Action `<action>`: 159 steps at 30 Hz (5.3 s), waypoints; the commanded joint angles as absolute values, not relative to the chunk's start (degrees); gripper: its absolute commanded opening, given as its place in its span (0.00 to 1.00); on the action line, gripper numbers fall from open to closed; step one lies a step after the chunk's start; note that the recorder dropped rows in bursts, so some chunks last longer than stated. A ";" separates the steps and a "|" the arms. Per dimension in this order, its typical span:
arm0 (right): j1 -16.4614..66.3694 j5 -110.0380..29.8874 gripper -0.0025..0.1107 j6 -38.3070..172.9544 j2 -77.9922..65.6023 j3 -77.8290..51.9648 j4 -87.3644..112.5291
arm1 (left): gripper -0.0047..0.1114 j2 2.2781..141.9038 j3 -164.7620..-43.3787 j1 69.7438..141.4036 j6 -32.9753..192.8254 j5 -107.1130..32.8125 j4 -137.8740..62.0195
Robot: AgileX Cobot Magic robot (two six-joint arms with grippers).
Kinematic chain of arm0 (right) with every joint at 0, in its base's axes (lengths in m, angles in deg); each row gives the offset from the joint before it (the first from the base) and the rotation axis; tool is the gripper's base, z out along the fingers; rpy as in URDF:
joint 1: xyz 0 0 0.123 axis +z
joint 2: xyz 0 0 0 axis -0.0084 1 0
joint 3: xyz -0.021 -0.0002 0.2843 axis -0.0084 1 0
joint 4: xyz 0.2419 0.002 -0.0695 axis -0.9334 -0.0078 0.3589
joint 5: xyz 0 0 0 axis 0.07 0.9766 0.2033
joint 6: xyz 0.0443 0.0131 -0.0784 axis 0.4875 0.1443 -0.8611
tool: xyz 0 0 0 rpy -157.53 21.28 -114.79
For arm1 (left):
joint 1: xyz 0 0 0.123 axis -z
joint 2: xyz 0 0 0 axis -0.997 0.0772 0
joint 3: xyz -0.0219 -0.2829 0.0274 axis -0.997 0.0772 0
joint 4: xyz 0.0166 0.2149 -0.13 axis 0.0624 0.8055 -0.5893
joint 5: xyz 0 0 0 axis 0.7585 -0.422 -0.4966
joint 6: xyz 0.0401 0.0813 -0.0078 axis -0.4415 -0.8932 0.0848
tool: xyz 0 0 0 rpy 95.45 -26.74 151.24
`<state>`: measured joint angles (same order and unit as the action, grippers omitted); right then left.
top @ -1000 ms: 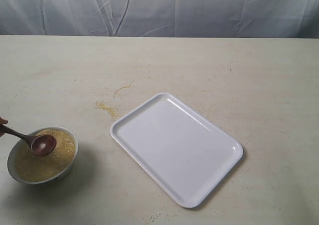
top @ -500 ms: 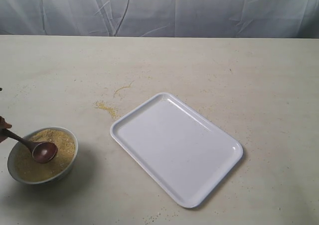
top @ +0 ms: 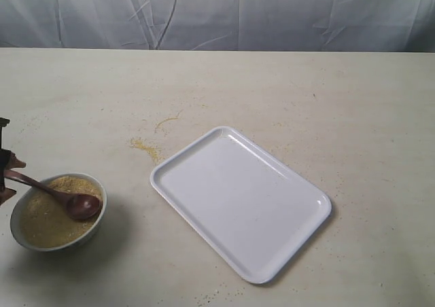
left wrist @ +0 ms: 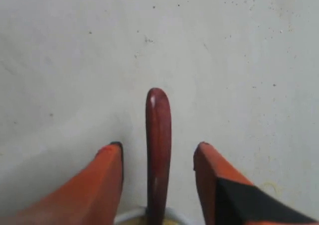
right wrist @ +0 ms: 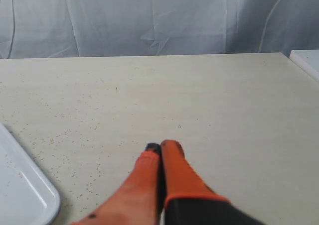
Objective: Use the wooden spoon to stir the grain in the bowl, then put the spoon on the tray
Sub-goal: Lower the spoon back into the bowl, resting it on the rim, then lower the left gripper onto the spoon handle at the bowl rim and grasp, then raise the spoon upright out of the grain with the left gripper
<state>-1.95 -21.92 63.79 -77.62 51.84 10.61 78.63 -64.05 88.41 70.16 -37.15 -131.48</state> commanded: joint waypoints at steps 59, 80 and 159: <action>-1.78 -22.69 0.02 63.70 -77.99 51.96 10.62 | 0.52 67.19 -44.24 91.44 137.51 -8.53 -64.02; -1.78 -22.69 0.02 63.70 -77.99 51.96 10.88 | 0.61 75.88 -49.10 91.44 152.78 -5.78 -41.86; -1.78 -22.69 0.02 63.70 -77.99 51.96 10.57 | 0.04 80.38 -54.35 91.44 107.49 17.35 -19.20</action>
<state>-1.95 -21.92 63.81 -77.62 51.84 10.61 80.16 -54.28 91.17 108.14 16.49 -20.47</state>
